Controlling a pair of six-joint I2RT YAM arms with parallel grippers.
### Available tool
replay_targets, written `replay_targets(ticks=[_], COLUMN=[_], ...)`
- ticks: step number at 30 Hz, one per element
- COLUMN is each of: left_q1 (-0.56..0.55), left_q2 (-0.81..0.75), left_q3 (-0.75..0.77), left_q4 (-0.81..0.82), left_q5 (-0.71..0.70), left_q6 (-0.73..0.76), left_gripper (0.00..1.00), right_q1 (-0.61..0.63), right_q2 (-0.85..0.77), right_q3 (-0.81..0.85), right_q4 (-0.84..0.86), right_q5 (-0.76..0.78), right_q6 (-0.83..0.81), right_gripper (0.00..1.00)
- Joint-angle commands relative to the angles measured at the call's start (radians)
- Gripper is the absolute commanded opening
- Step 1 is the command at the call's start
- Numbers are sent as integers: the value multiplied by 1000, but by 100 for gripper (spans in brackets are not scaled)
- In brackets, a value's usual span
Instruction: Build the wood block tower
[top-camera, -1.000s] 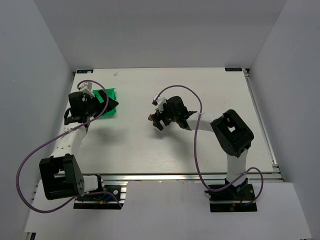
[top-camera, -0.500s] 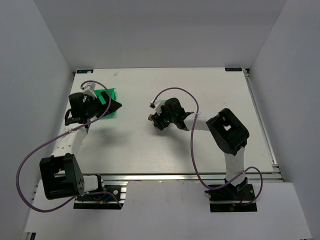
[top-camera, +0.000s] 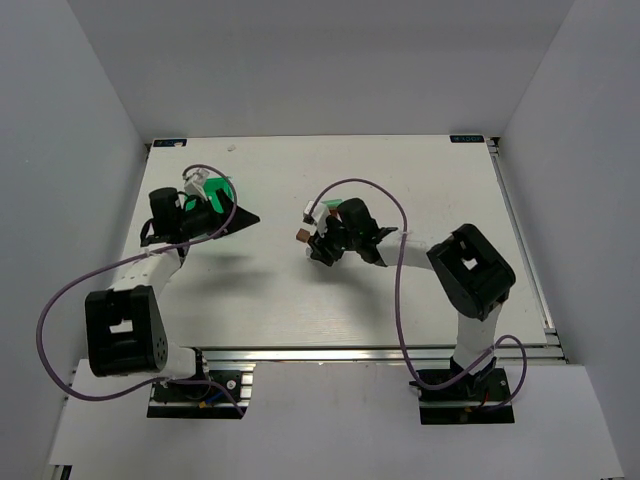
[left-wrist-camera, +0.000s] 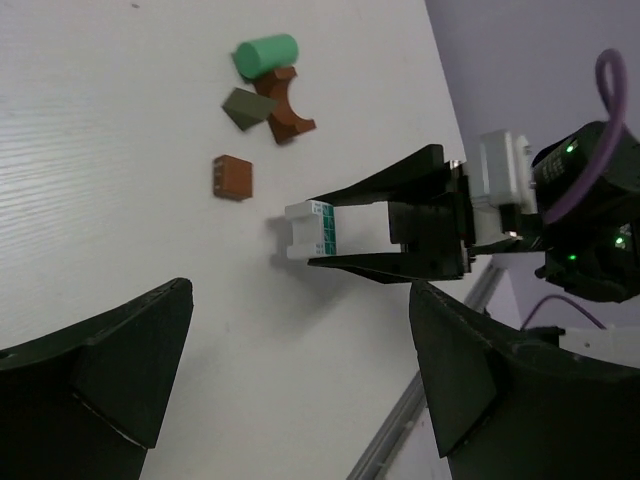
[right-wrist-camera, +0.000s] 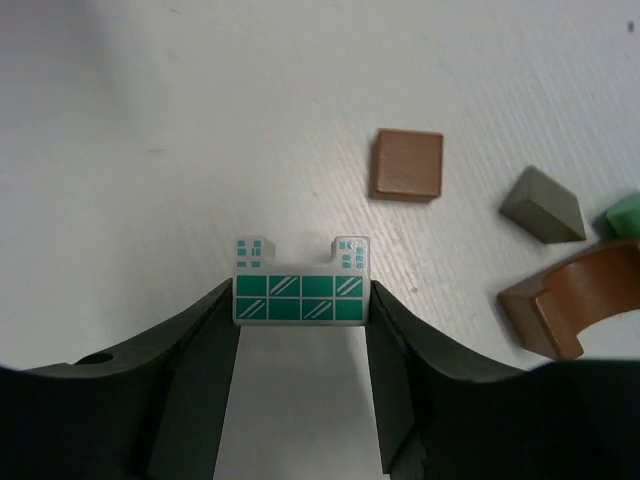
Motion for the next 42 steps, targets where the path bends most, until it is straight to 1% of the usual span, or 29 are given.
replay_targets(ticks=[1, 2, 5, 7, 9, 10, 11, 13, 15, 16, 18, 19, 22, 24, 25, 26, 28, 29, 31, 33, 35, 40, 42], left_q1=[-60, -100, -209, -244, -284, -292, -307, -319, -339, -344, -355, -358, -372, -379, -379, -387, -392, -395, -401, -404, -408, -421, -424], left_q2=[25, 45, 91, 114, 138, 144, 149, 163, 167, 170, 171, 169, 158, 154, 151, 140, 129, 115, 105, 94, 89, 86, 88], left_q3=[-17, -18, -8, 3, 0, -4, -14, -6, 9, 9, 6, 5, 17, 38, 41, 43, 38, 35, 31, 29, 20, 3, 3], left_q4=[120, 169, 210, 217, 292, 341, 440, 467, 444, 447, 450, 449, 379, 291, 291, 241, 231, 236, 245, 253, 288, 319, 319], left_q5=[146, 154, 183, 200, 229, 246, 281, 294, 284, 286, 288, 288, 251, 232, 225, 217, 217, 217, 217, 225, 241, 243, 243], left_q6=[-44, -76, -97, -102, -143, -169, -229, -248, -238, -240, -240, -240, -190, -128, -108, -93, -87, -88, -94, -100, -126, -146, -146], left_gripper=[98, 98, 98, 98, 98, 98, 98, 97, 95, 89, 84, 79, 78, 76, 76, 76, 75, 70, 67, 58, 54, 51, 48], right_q1=[8, 8, 17, 25, 29, 34, 35, 48, 55, 60, 61, 65, 65, 68, 69, 69, 71, 71, 72, 71, 72, 77, 77], right_q2=[-143, -162, -244, -293, -322, -330, -336, -353, -370, -373, -391, -397, -420, -436, -440, -445, -459, -465, -469, -469, -465, -463, -465], right_q3=[-1, -4, -34, -42, -24, -19, -15, -16, -19, -21, -28, -37, -47, -50, -51, -54, -59, -61, -59, -56, -54, -53, -56], right_q4=[-73, -126, -177, -211, -281, -285, -297, -320, -322, -322, -314, -306, -297, -297, -297, -265, -257, -254, -260, -266, -263, -248, -231], right_q5=[-191, -219, -306, -349, -375, -382, -383, -382, -367, -360, -334, -325, -316, -320, -323, -322, -313, -302, -299, -288, -265, -251, -248], right_q6=[-118, -134, -187, -215, -243, -247, -247, -266, -278, -283, -284, -286, -287, -287, -287, -286, -289, -292, -304, -309, -310, -307, -306], right_gripper=[31, 30, 29, 29, 28, 26, 26, 27, 27, 27, 27, 27, 27, 27, 27, 28, 28, 28, 28, 28, 28, 28, 28])
